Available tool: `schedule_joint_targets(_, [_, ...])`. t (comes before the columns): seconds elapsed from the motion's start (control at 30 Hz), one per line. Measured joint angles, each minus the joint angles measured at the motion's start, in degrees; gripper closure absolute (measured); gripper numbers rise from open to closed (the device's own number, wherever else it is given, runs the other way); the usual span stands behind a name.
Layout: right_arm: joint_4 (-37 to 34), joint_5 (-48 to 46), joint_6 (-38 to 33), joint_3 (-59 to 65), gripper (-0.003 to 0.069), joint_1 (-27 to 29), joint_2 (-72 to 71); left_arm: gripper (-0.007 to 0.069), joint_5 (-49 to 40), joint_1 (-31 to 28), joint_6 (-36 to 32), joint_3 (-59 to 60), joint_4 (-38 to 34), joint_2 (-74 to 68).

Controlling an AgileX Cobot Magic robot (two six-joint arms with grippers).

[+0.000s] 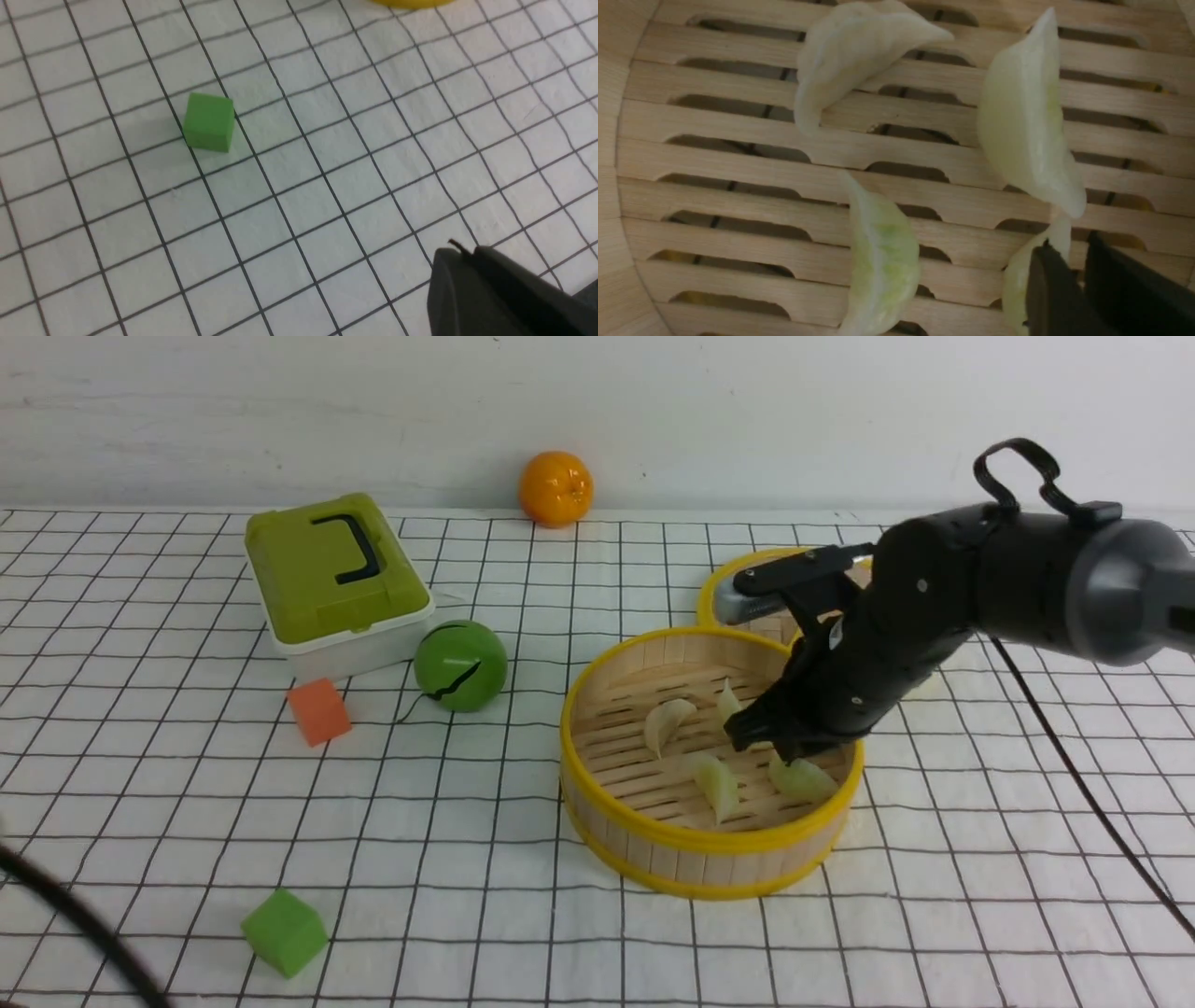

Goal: Put the dumplings into the steamer on the table with the white tablecloth.

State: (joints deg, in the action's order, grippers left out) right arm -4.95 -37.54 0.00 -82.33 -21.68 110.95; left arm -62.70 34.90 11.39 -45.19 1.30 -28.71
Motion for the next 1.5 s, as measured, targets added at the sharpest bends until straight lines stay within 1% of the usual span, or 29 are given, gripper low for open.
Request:
schedule_joint_targets(0.07, [0.0,-0.6,0.6,0.0,0.0411,0.0,-1.6,0.0595,-0.3,0.0,0.0,0.0,0.6,3.3])
schedule_joint_targets(0.17, [-0.1,-1.4,0.7,0.0,0.0334,0.0,-5.6,0.0594,-0.4,0.0,0.4,0.0,1.3,6.5])
schedule_joint_targets(0.23, [-0.3,-2.1,0.7,0.0,0.0298,0.0,-9.3,0.0593,-0.4,0.0,1.4,0.0,1.7,8.4])
schedule_joint_targets(0.3, [-0.6,-2.9,0.7,0.1,0.0285,0.0,-14.4,0.0588,0.1,0.0,3.2,1.9,2.4,11.7])
schedule_joint_targets(0.4, [-1.3,-2.9,0.0,1.4,0.0294,0.0,-21.1,0.0587,3.0,0.0,5.6,6.5,3.3,15.9])
schedule_joint_targets(0.47, [-2.3,-2.0,-1.1,3.8,0.0319,-0.1,-26.5,0.0586,6.0,0.0,7.4,10.2,3.7,18.8])
schedule_joint_targets(0.53, [-4.2,0.4,-2.9,8.1,0.0372,-0.1,-33.5,0.0585,10.2,0.0,10.3,15.1,3.8,22.9])
schedule_joint_targets(0.63, [-7.1,4.8,-6.1,15.7,0.0454,-0.1,-43.3,0.0585,19.5,0.0,14.0,20.3,4.5,28.0])
schedule_joint_targets(0.77, [-10.6,13.0,-10.0,27.0,0.0601,-0.1,-57.5,0.0584,28.3,0.0,14.4,22.9,6.8,29.5])
schedule_joint_targets(0.87, [-11.4,15.6,-10.6,31.7,0.0661,-0.1,-63.7,0.0581,30.4,0.0,14.4,23.7,7.7,29.6])
schedule_joint_targets(0.97, [-11.5,17.3,-10.8,34.5,0.0680,-0.1,-67.6,0.0580,30.4,0.0,14.4,24.0,7.8,29.7])
schedule_joint_targets(1.13, [-11.6,18.9,-11.0,37.6,0.0681,-0.1,-72.9,0.0576,29.7,0.0,14.4,24.0,7.8,29.7])
schedule_joint_targets(1.5, [-11.6,18.3,-11.0,38.0,0.0680,-0.1,-75.8,0.0567,29.7,0.0,14.4,24.0,8.0,29.7])
